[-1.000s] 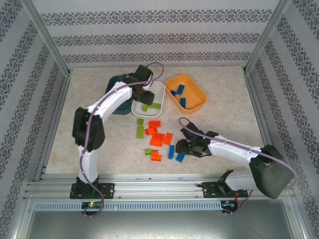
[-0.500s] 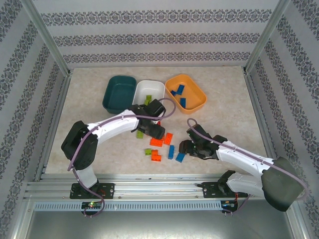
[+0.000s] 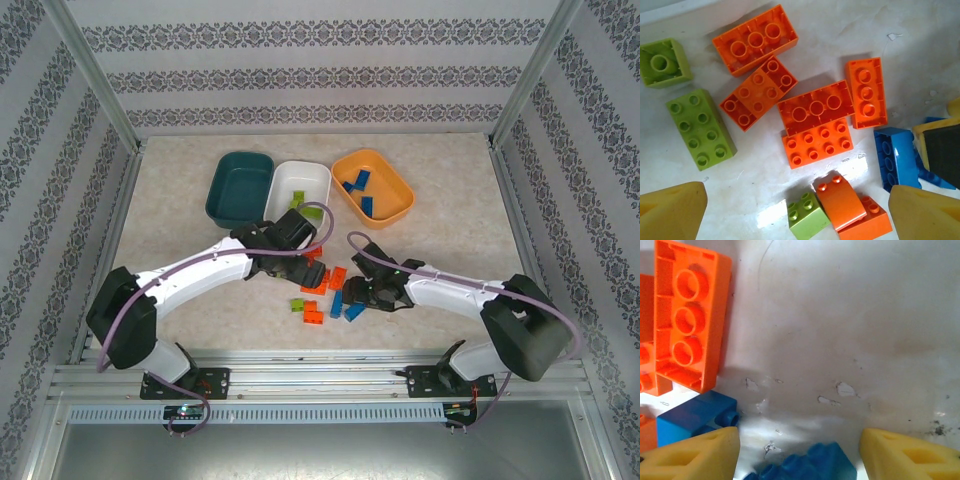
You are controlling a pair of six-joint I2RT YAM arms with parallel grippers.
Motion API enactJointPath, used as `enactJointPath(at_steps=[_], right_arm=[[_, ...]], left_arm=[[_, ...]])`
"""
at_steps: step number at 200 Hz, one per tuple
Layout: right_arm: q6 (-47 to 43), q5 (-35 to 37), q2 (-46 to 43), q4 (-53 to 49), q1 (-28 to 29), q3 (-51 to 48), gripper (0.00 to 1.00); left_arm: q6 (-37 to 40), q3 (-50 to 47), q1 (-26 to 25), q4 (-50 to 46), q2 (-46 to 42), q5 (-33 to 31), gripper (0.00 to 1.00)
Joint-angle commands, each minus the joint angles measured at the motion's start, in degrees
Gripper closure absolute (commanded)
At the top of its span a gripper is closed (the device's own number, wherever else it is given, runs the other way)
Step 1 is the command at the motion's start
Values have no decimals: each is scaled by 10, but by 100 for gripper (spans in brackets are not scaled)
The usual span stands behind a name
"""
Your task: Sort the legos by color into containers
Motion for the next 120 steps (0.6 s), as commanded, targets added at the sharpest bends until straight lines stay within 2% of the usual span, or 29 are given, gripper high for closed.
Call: enactJointPath(at_steps=[1,18,46,57,70,91,120], right_arm=[[5,12,32,-27,7,-14,35],[7,27,21,-32,6,-22,39],[11,42,-9,-36,7,-28,55],[11,44,-17,-40,7,-26,56],[7,43,-21,-49,6,-22,53],[1,40,-29,-72,7,-12,34],[16,33,-59,-95,8,-14,29]], left_arm=[[-1,-14,-2,5,-25,-20,5],[-1,-21,-1,7,-33,-20,4],[1,-27,1,11,-31,-17,4],[1,-30,1,13,-30,-16,3],[-1,-32,1,15,-31,-15,3],[-3,-36,1,16,-37,-16,2],[-3,-43,2,12,-49,-19,2]])
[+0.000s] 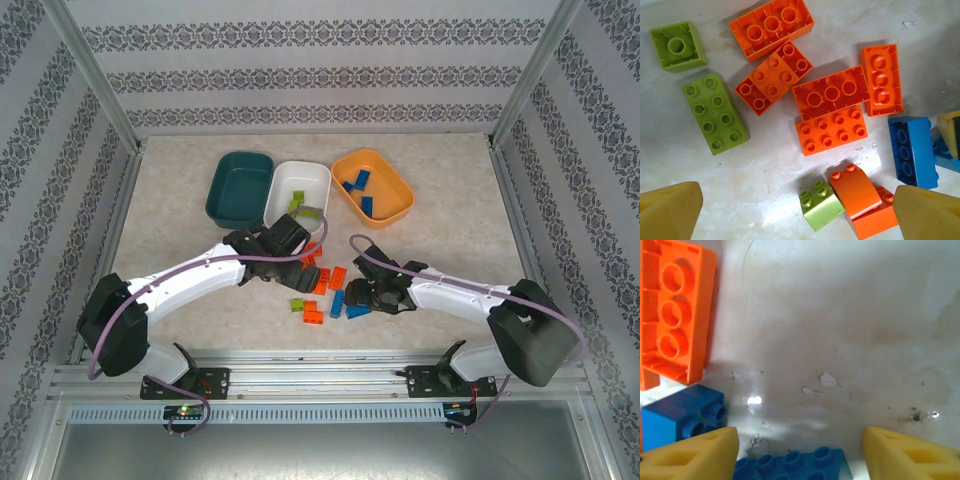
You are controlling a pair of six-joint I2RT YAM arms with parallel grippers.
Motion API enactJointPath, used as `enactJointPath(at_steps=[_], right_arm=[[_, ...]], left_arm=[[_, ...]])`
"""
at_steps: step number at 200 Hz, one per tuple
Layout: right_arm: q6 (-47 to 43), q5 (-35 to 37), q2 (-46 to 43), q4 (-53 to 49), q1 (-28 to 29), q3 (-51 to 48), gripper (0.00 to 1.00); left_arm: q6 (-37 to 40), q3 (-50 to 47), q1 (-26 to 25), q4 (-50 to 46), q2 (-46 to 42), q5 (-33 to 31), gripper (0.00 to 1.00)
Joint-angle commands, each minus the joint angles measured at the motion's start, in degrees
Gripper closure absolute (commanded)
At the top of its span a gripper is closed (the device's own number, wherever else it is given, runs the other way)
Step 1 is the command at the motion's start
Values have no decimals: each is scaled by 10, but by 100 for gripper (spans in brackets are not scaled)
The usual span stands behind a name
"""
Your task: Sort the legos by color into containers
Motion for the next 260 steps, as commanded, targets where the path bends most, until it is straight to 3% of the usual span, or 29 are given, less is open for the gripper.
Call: enactJointPath(at_steps=[1,52,97,119,136,220,260], right_arm=[[11,12,-26,-63,4,-4,28],[50,11,-59,-80,22,-21,22],[7,0,-31,-68,25,3,20],[6,-14,-11,-73,27,13,11],[20,-15,0,-70,36,13,11],[60,-8,5,-68,78,32,38],[52,7,15,-74,78,39,67]], left_arm=[[-3,-9,2,7,-22,-11,2],[-8,-27,3,11,-41,-12,1],[-12,-34,4,9,-47,-11,1],[-13,-41,5,7,-55,-15,1],[-15,-48,7,9,-60,-16,0],[-16,-53,11,15,-62,-18,0],[-18,-63,14,18,-69,-22,0]])
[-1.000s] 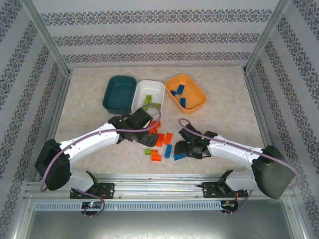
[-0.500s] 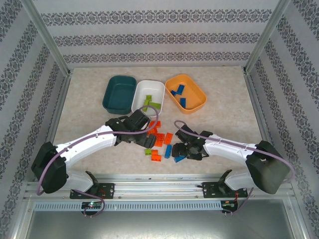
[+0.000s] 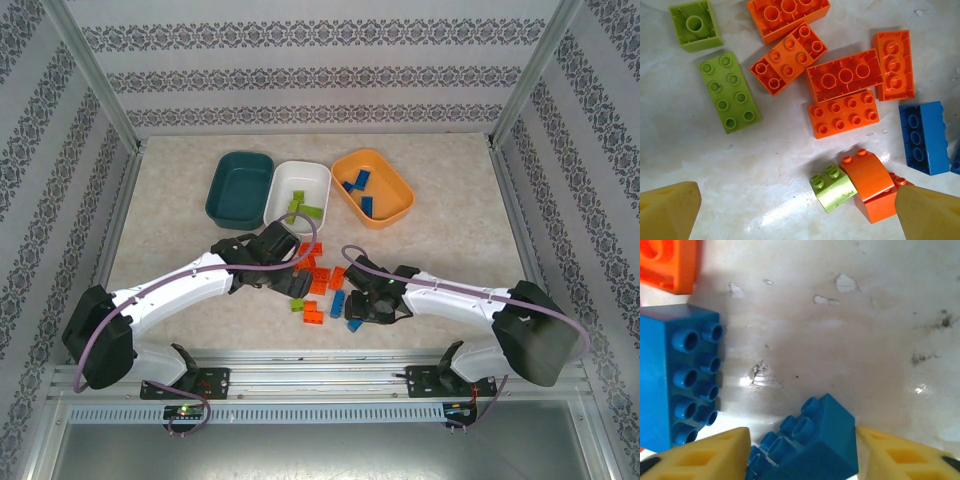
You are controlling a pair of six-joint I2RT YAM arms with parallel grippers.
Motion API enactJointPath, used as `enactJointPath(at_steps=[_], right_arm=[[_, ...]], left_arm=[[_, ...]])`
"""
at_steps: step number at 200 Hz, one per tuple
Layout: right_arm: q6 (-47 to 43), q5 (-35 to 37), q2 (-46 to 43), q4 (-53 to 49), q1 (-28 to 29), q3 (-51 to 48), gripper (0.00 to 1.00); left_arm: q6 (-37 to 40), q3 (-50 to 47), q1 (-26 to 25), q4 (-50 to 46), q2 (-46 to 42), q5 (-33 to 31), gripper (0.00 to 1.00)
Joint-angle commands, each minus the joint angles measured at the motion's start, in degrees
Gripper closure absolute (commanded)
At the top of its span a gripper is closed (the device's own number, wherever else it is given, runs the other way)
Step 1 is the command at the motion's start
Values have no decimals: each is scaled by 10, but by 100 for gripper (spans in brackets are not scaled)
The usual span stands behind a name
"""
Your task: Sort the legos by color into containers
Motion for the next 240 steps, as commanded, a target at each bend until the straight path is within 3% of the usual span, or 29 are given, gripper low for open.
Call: enactJointPath(at_steps=[1,25,60,81,112,131,172,240], right_arm=[[-3,14,13,-11,6,16,67],[-7,29,8,-20,5,21,79],[-20,38,-8,-33,-4,25,76],[-50,47,-30,-61,-9,36,47],[-52,79,-67,-196,-3,66,3],[-26,85,-113,-232,7,41,2],[57,41,-192,-183,37,-60,2],[77,42,-146,-120,72,-72,2]], left_arm=[[-10,-10,9,9,-16,-14,0],[-10,-12,11,8,-19,-12,0],[-10,-13,13,11,-16,-8,0],[-11,-13,14,13,-13,-4,0],[-11,-12,14,10,-14,-2,0],[-13,-14,14,15,-17,-2,0],[-24,-16,14,30,-13,13,0],[-24,-19,14,27,-17,13,0]])
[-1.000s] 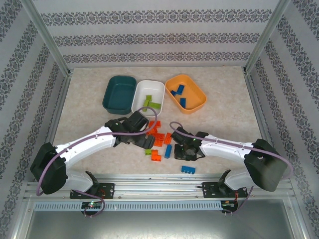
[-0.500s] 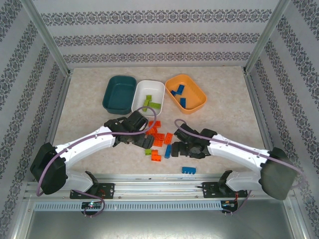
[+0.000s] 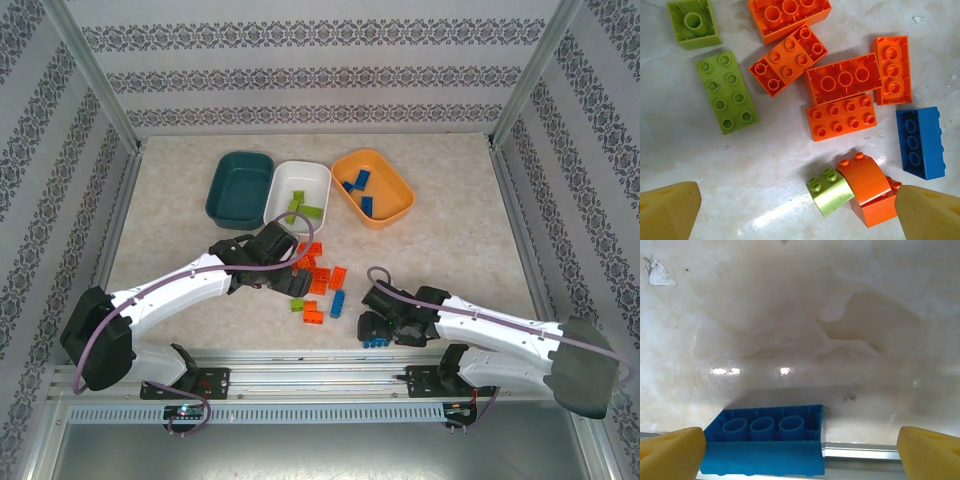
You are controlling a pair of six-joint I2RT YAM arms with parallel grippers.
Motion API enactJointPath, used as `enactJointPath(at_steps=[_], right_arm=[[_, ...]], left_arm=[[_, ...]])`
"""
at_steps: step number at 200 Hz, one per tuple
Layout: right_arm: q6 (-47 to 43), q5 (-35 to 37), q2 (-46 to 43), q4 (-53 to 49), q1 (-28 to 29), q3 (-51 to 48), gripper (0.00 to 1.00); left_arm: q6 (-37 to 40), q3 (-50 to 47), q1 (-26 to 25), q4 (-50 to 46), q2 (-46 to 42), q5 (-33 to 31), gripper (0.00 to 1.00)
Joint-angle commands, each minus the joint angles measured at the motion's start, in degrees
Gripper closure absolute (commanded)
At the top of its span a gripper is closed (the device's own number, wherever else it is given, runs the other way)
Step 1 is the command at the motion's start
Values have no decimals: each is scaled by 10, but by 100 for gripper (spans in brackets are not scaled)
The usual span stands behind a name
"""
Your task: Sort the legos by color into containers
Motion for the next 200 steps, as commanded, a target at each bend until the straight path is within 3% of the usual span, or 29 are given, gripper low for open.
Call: enactJointPath(at_steps=[1,86,164,200], right_arm=[[15,-1,26,24,8,-1,2],[13,3,48,48,16,14,4],[39,-25,88,93,36,3,28],[40,-29,132,109,52,21,31]], left_arm=[[-11,-10,6,9,-12,-1,0],[-6,-13,7,1,-15,-11,0],[-7,-16,7,4,-19,-11,0],[-4,-21,7,0,-30,-19,0]])
